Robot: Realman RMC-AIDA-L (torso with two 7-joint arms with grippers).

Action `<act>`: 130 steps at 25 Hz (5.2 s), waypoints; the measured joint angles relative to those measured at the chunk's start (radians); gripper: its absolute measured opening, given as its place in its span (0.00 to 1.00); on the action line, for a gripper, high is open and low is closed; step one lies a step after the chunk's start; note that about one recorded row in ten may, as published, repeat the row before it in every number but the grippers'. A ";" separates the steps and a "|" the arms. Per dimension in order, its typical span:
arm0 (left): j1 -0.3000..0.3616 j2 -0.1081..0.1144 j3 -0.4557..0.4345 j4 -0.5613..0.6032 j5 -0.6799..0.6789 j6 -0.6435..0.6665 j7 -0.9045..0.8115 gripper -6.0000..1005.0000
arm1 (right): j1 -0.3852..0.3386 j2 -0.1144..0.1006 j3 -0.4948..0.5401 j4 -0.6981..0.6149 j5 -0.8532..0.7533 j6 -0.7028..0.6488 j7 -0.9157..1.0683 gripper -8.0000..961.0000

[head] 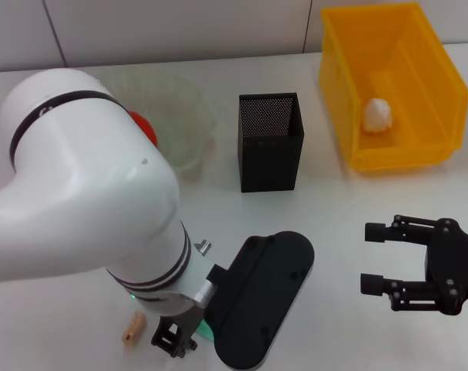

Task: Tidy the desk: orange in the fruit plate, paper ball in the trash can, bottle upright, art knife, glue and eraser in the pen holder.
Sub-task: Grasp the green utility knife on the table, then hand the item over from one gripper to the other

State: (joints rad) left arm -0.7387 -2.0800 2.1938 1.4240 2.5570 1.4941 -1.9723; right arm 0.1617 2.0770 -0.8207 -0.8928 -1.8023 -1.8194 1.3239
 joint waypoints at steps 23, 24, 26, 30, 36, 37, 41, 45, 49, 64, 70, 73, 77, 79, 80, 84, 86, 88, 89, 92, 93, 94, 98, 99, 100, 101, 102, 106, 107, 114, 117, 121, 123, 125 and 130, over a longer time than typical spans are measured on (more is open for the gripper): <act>-0.020 -0.002 0.001 -0.023 -0.009 0.008 -0.008 0.42 | 0.008 0.000 0.000 -0.003 0.000 0.000 0.006 0.81; -0.020 -0.002 0.001 -0.023 -0.009 0.008 -0.009 0.42 | 0.009 0.000 0.000 -0.003 0.000 0.000 0.006 0.81; -0.022 -0.002 0.001 -0.024 -0.009 0.008 -0.011 0.42 | 0.010 0.000 0.000 -0.003 0.000 0.001 0.007 0.81; -0.025 -0.002 0.001 -0.025 -0.009 0.008 -0.012 0.42 | 0.010 0.000 0.000 -0.002 0.000 0.002 0.007 0.81; -0.031 -0.002 0.001 -0.029 -0.011 0.009 -0.014 0.38 | 0.011 0.000 0.000 0.000 0.000 0.006 0.007 0.81; -0.032 -0.002 0.001 -0.032 -0.012 0.010 -0.014 0.38 | 0.012 0.000 0.000 0.000 0.000 0.006 0.007 0.81; -0.034 -0.002 0.005 -0.040 -0.012 0.010 -0.014 0.36 | 0.015 0.000 0.000 0.000 0.000 0.006 0.007 0.81; -0.034 -0.001 0.012 -0.041 -0.013 0.011 -0.014 0.34 | 0.018 0.000 0.000 0.000 0.000 0.009 0.007 0.81; -0.034 -0.002 0.013 -0.042 -0.013 0.010 -0.014 0.26 | 0.020 0.000 0.000 0.000 0.000 0.009 0.007 0.81; -0.044 -0.002 0.012 -0.051 -0.014 0.001 -0.017 0.10 | 0.023 0.000 0.000 0.000 0.000 0.012 0.008 0.81; -0.045 -0.002 0.014 -0.049 -0.016 0.003 -0.025 0.10 | 0.024 0.000 0.000 0.001 0.000 0.013 0.008 0.81; -0.045 -0.001 0.014 -0.045 -0.017 0.007 -0.031 0.10 | 0.025 0.000 0.000 0.002 0.000 0.013 0.008 0.81; -0.043 -0.002 0.014 -0.038 -0.018 0.011 -0.040 0.10 | 0.027 0.000 0.000 0.002 0.000 0.013 0.008 0.81; -0.040 -0.002 0.015 -0.032 -0.016 0.012 -0.042 0.10 | 0.029 0.000 0.000 0.002 0.000 0.013 0.008 0.81; -0.038 -0.001 0.015 -0.029 -0.015 0.013 -0.043 0.10 | 0.029 0.000 0.000 0.002 0.000 0.013 0.008 0.81; -0.037 -0.002 0.017 -0.024 -0.013 0.017 -0.050 0.10 | 0.029 0.000 0.000 0.002 0.000 0.012 0.008 0.81; -0.038 -0.001 0.017 -0.019 -0.012 0.023 -0.052 0.10 | 0.029 0.000 0.000 0.002 0.000 0.012 0.008 0.81; -0.038 -0.002 0.017 -0.018 -0.012 0.024 -0.052 0.09 | 0.030 0.000 0.000 0.002 0.000 0.012 0.008 0.81; -0.038 -0.001 0.017 -0.017 -0.011 0.024 -0.052 0.10 | 0.030 0.000 0.000 0.002 0.000 0.012 0.008 0.81; -0.038 -0.001 0.017 -0.015 -0.011 0.027 -0.054 0.10 | 0.031 0.000 0.000 0.002 0.000 0.012 0.008 0.81; -0.039 -0.001 0.016 -0.013 -0.011 0.029 -0.055 0.10 | 0.033 0.000 0.000 0.002 0.000 0.012 0.008 0.81; -0.039 -0.002 0.016 -0.010 -0.010 0.031 -0.056 0.10 | 0.033 0.000 0.000 0.002 0.000 0.012 0.008 0.81; -0.037 -0.002 0.015 0.001 -0.010 0.040 -0.066 0.10 | 0.034 0.000 0.000 0.003 0.000 0.012 0.007 0.81; -0.037 -0.002 0.015 0.001 -0.010 0.042 -0.066 0.10 | 0.034 0.000 0.000 0.003 0.000 0.012 0.007 0.81; -0.037 -0.002 0.015 0.001 -0.010 0.042 -0.067 0.10 | 0.035 0.000 0.000 0.003 0.000 0.012 0.007 0.81; -0.036 -0.002 0.013 0.004 -0.010 0.043 -0.067 0.10 | 0.035 0.000 0.000 0.003 0.000 0.012 0.007 0.81; -0.036 -0.002 0.013 0.004 -0.010 0.043 -0.067 0.10 | 0.035 0.000 0.000 0.003 0.000 0.012 0.007 0.81; -0.034 -0.002 0.009 0.029 -0.010 0.049 -0.075 0.10 | 0.035 0.000 0.000 0.003 0.000 0.013 0.005 0.81; -0.034 -0.002 0.009 0.029 -0.010 0.049 -0.075 0.09 | 0.035 0.000 0.000 0.003 0.000 0.013 0.005 0.81; -0.018 -0.002 0.005 0.091 0.010 0.065 -0.080 0.09 | 0.041 0.000 0.008 0.008 -0.002 0.015 0.001 0.81; -0.015 -0.002 0.004 0.099 0.017 0.067 -0.080 0.09 | 0.047 0.000 0.017 0.017 -0.008 0.016 0.000 0.81; -0.006 -0.002 -0.003 0.105 0.057 0.064 -0.078 0.09 | 0.050 -0.001 0.024 0.025 -0.009 0.016 -0.003 0.81; -0.004 -0.002 -0.009 0.108 0.060 0.063 -0.075 0.09 | 0.050 -0.001 0.024 0.026 -0.010 0.016 -0.003 0.81; 0.001 -0.001 -0.021 0.115 0.062 0.062 -0.069 0.09 | 0.050 -0.002 0.025 0.026 -0.010 0.018 -0.003 0.81; 0.004 -0.001 -0.044 0.122 0.076 0.059 -0.059 0.09 | 0.052 -0.002 0.025 0.028 -0.011 0.025 -0.003 0.81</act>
State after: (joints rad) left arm -0.7343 -2.0814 2.1495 1.5462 2.6329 1.5535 -2.0311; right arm 0.2134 2.0754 -0.7960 -0.8649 -1.8129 -1.7940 1.3206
